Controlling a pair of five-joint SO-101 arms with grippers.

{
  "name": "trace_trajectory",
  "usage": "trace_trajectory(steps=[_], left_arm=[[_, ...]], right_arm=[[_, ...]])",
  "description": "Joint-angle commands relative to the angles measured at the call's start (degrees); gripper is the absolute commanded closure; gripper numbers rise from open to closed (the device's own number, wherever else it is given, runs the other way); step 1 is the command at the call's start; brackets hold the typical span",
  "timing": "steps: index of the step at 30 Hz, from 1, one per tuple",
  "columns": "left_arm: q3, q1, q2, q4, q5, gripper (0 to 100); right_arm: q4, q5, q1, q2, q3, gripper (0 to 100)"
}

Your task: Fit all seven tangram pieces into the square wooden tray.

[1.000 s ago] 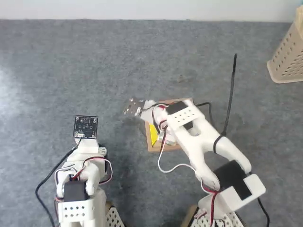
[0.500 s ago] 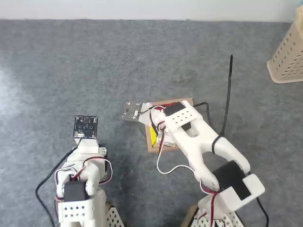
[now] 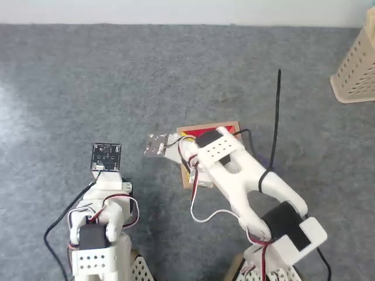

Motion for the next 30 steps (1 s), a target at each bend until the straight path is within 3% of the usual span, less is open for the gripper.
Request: trace_trajectory(steps=[1, 9, 14, 24, 30], left_arm=[[-0.7, 0.4, -0.9, 0.2, 0.4, 99], [-0.7, 0.4, -0.9, 0.2, 0.4, 99], [-0.7, 0.4, -0.9, 0.2, 0.4, 99], [-0.7, 0.4, -0.9, 0.2, 0.4, 99], [-0.7, 0.4, -0.9, 0.2, 0.4, 99]], right_arm=[[0.2, 0.4, -0.9, -3.6, -0.4, 90.2], [0.1, 0.0, -0.6, -3.4, -0.5, 89.3], [0.6, -0.1, -0.6, -3.6, -0.5, 80.2], [0.7, -0.1, -0.5, -3.9, -0.5, 80.7], [2.4, 0.0, 3.2, -8.5, -0.5, 80.8]])
